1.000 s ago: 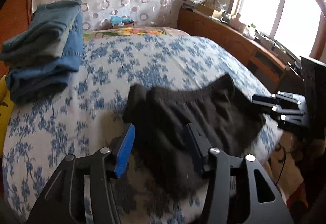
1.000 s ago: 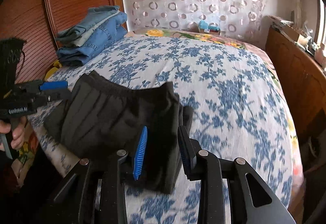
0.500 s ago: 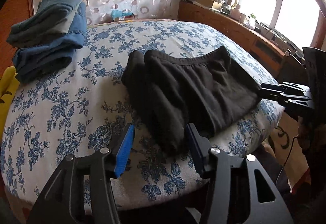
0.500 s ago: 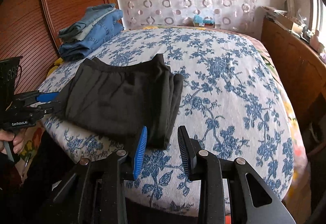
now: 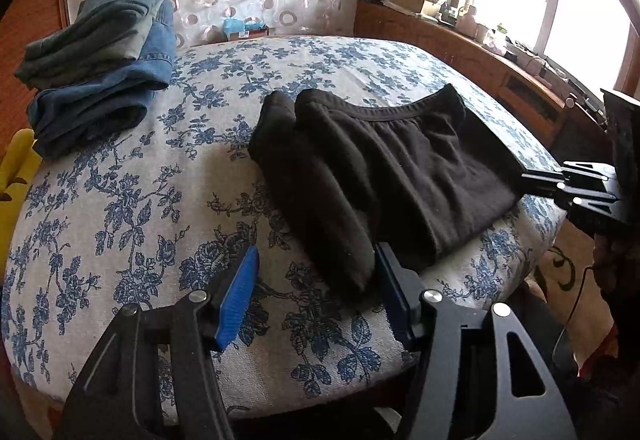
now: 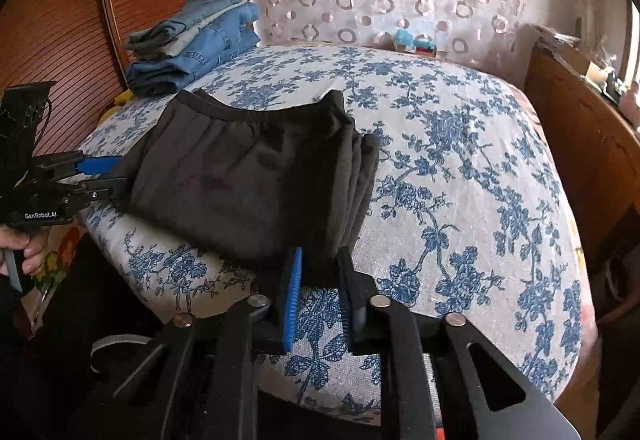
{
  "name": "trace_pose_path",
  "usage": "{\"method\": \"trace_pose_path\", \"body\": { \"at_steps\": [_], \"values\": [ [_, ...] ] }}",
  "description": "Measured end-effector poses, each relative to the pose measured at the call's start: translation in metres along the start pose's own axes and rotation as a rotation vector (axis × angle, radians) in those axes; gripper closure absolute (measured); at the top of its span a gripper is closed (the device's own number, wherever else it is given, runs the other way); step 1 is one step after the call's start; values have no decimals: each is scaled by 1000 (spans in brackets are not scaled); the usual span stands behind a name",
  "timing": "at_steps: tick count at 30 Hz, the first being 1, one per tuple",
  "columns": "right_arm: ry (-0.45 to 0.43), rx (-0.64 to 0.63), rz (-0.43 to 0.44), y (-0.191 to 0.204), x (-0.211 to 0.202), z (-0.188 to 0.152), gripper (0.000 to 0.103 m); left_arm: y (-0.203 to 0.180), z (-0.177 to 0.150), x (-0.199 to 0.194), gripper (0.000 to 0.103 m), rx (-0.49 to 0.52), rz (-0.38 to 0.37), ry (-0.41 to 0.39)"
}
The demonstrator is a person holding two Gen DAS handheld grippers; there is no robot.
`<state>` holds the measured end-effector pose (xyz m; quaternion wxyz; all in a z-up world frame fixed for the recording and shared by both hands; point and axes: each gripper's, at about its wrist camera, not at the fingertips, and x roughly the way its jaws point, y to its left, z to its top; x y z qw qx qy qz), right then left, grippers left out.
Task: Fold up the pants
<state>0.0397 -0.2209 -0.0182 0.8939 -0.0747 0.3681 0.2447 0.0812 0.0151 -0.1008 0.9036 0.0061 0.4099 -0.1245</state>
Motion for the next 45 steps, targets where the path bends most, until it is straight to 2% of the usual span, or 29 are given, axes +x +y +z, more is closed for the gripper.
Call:
{"method": "trace_pose_path", "body": {
  "at_steps": [1,4,7,12,20,24,26,28,29,31,33,35,45],
  "values": [
    [-3,-3,2,0,-1,0,97,0,0,0,42,1,0,-1],
    [-2,-6,-31,-6,-3,0,99,2,0,0,42,-6,-4,-4],
    [5,-7,-107,-12,-4,-3,101,2,-1,-1,42,-10,-3,-8],
    [0,39,-67,-22,-9,-7,101,1,-1,-2,41,-12,1,-7],
    [-44,63,-23,-22,-21,2,101,2,0,1,30,-24,27,-1],
    [-56,57,-27,-18,-18,7,92,3,0,0,28,-27,22,-1],
    [-53,55,-40,-16,-15,11,76,3,0,1,27,-25,17,-2],
    [-55,57,-43,-15,-11,14,71,4,1,1,26,-26,4,0],
    [-56,59,-38,-15,-9,15,66,4,2,0,22,-26,-2,0],
    [-57,60,-38,-14,-5,19,55,2,5,-1,22,-21,-6,-5],
    [-67,60,-42,-14,-2,24,53,1,9,-2,22,-20,10,-9],
    [-66,61,-34,-14,3,29,44,1,14,-4,21,-24,7,-22],
    [1,61,-33,-18,42,50,44,10,39,2,22,-58,14,-43]
  ]
}}
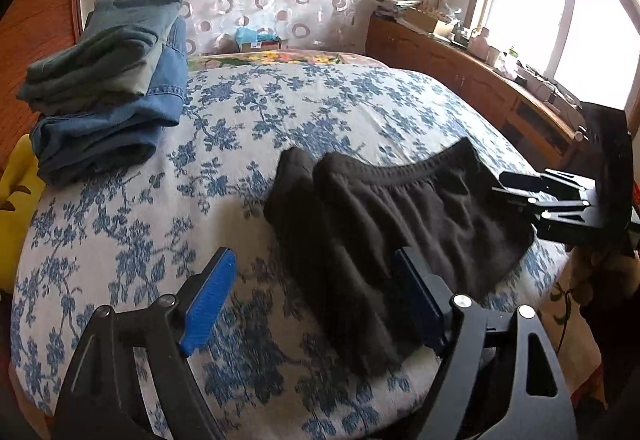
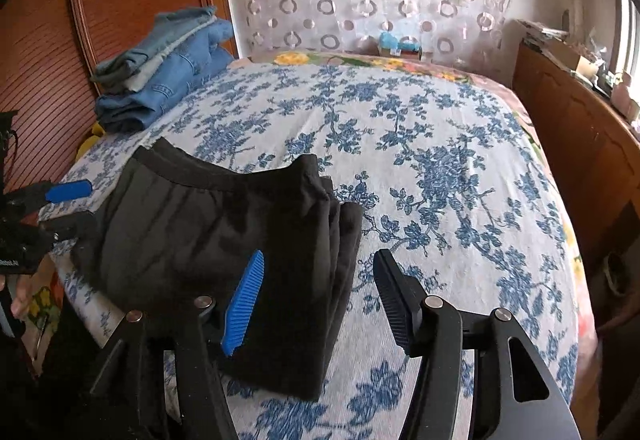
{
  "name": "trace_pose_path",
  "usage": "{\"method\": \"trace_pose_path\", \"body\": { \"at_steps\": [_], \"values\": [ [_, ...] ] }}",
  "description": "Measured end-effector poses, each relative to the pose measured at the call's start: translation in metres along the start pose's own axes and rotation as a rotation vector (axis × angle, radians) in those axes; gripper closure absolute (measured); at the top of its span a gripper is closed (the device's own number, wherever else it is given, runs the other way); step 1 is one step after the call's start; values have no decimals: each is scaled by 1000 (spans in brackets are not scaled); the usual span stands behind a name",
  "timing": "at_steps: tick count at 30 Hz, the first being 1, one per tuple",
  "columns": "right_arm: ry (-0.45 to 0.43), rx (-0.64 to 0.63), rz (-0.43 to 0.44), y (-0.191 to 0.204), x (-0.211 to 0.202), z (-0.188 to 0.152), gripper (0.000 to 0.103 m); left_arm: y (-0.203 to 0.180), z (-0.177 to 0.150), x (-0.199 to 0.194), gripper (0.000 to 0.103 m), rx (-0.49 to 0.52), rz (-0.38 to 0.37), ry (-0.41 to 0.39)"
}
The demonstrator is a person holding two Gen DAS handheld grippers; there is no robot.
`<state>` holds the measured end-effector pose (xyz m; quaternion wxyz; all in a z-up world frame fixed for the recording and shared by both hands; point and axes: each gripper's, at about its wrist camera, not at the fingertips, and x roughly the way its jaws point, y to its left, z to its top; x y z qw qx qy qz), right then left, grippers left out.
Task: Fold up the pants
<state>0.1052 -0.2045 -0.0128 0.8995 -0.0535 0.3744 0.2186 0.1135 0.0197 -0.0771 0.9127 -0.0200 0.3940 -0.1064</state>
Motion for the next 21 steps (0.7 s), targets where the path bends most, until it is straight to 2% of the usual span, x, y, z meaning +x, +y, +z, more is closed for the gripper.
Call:
{"method": "trace_pose_path", "body": {
  "at_steps": [11,21],
  "values": [
    [37,-17,-14,-2,28,17,44,18,27,29,22,-18,-7,25],
    [29,-15,-12,-2,32,14,44,22,40,53,22,7,-31,48]
  ]
}}
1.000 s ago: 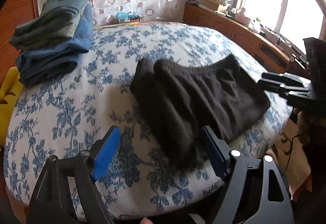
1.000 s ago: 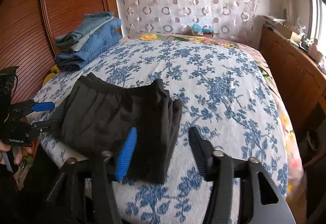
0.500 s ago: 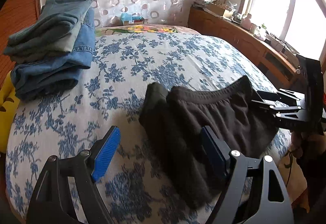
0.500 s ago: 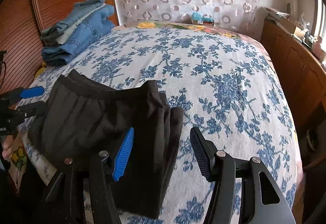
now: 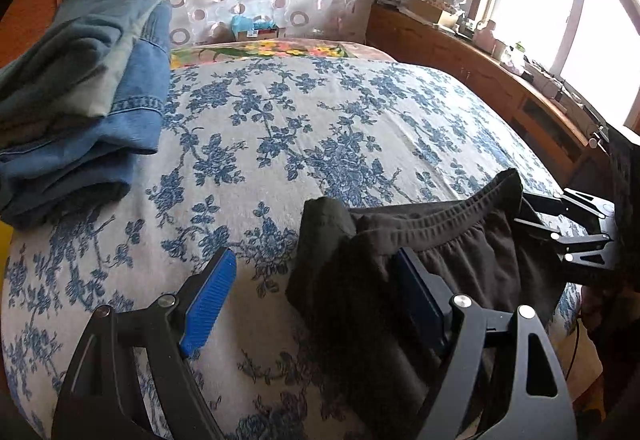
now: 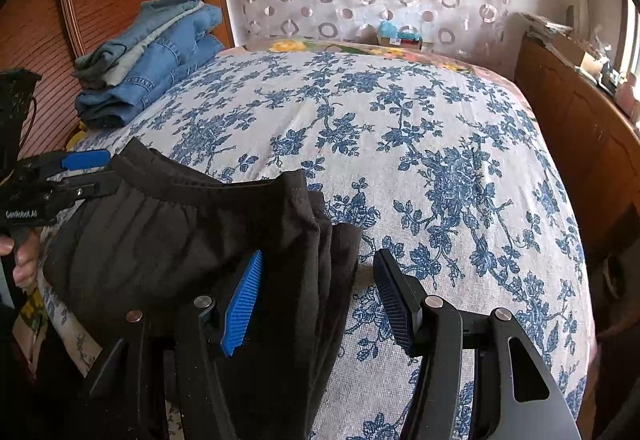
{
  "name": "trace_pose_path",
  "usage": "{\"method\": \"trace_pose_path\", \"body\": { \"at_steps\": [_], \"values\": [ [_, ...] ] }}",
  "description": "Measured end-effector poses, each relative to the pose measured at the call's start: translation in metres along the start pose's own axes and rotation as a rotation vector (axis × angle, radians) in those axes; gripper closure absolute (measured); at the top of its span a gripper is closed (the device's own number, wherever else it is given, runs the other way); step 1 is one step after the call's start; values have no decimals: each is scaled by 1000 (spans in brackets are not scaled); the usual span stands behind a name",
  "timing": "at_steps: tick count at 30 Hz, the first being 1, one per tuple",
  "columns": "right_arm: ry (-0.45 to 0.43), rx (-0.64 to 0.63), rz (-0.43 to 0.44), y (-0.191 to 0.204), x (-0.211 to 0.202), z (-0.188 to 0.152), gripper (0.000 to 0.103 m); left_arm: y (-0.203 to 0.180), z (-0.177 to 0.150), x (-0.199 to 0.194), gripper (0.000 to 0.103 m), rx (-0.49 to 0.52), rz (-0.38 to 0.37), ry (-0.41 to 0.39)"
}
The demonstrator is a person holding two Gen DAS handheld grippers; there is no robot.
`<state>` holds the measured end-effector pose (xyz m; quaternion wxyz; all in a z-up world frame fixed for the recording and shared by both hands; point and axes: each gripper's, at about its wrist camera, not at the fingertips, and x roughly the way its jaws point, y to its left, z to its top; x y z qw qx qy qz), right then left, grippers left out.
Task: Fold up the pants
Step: 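Close both tools on the folded shorts' edge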
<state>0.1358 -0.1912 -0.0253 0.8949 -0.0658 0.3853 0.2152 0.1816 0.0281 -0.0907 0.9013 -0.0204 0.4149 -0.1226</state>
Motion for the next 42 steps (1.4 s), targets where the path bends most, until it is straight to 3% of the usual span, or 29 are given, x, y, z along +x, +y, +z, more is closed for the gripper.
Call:
{"method": "trace_pose_path", "body": {
  "at_steps": [16,26,39,42],
  "values": [
    [-1,2,-9,-1,-1,-1,44,-2,-2,9,21,27,-8,7],
    [24,-61,42,6,4,9,78,-1,-2,10,21,33,0,9],
    [-13,-42,56,5,6,3,78,1,-1,9,22,19,-9,6],
    [-14,-40,57,5,5,3,78,0,0,9,31,22,-33,8]
  ]
}}
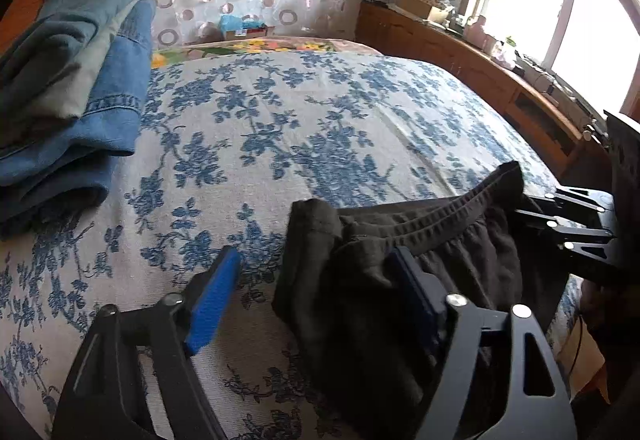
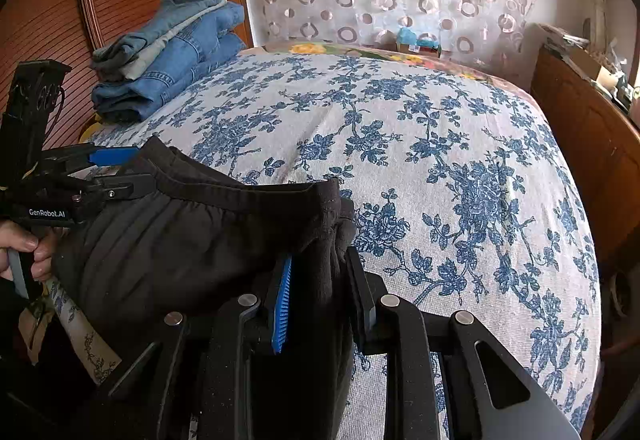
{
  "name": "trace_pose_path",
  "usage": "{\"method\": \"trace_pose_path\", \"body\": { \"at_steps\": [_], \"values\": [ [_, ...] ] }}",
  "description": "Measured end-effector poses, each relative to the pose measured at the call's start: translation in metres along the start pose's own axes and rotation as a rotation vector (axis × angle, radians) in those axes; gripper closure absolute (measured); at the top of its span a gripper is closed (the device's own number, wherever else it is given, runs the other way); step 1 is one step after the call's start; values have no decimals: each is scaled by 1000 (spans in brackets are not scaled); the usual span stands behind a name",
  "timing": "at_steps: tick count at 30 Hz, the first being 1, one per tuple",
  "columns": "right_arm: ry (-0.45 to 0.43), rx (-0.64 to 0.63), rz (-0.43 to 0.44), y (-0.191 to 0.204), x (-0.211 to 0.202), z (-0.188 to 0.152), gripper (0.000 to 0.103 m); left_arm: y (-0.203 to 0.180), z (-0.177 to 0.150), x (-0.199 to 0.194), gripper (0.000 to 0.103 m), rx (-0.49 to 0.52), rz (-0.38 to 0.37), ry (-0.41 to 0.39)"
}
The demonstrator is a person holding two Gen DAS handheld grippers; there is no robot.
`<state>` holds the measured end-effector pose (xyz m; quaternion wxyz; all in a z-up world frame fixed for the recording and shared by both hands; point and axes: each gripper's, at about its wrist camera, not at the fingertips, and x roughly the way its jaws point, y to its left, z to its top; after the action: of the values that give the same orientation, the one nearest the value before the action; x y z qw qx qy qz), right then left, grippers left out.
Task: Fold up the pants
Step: 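Close both tools on the folded shorts' edge, then lift the folded black shorts up with both tools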
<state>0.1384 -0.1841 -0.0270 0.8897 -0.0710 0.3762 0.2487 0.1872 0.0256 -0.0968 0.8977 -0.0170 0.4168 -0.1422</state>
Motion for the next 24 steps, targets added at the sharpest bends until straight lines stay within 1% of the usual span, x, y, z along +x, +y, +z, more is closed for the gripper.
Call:
{"method": "trace_pose_path", "body": {
  "at_steps": [1,3,5,7,9,10,12,13,16,24],
  "values": [
    [-1,1,-1,0,0,0,78,-1,0,0,34,-2,-8,0],
    [-2,2,-1,1,0,0,78,-3,1,0,48,-8,-31,2],
    [-3,6,1,1,0,0,78,-7,2,1,50,-14,-45,5],
    [-3,9,2,1,0,0,78,-12,3,2,55,-12,-49,6],
    [-4,11,2,1,-1,0,78,-14,3,2,65,-17,-58,6],
    [-4,11,3,1,-1,0,78,-17,3,1,68,-15,-63,3],
    [-5,16,7,1,-1,0,78,-20,2,-2,77,-11,-52,-10],
    [-6,18,9,0,-1,0,78,-21,2,-5,80,-12,-50,-18],
    [-11,47,27,-3,-2,0,86,-22,-1,-14,82,-21,-57,-37],
    [-60,37,18,7,-20,0,89,-28,-3,-35,86,-13,-61,-90]
  ]
}}
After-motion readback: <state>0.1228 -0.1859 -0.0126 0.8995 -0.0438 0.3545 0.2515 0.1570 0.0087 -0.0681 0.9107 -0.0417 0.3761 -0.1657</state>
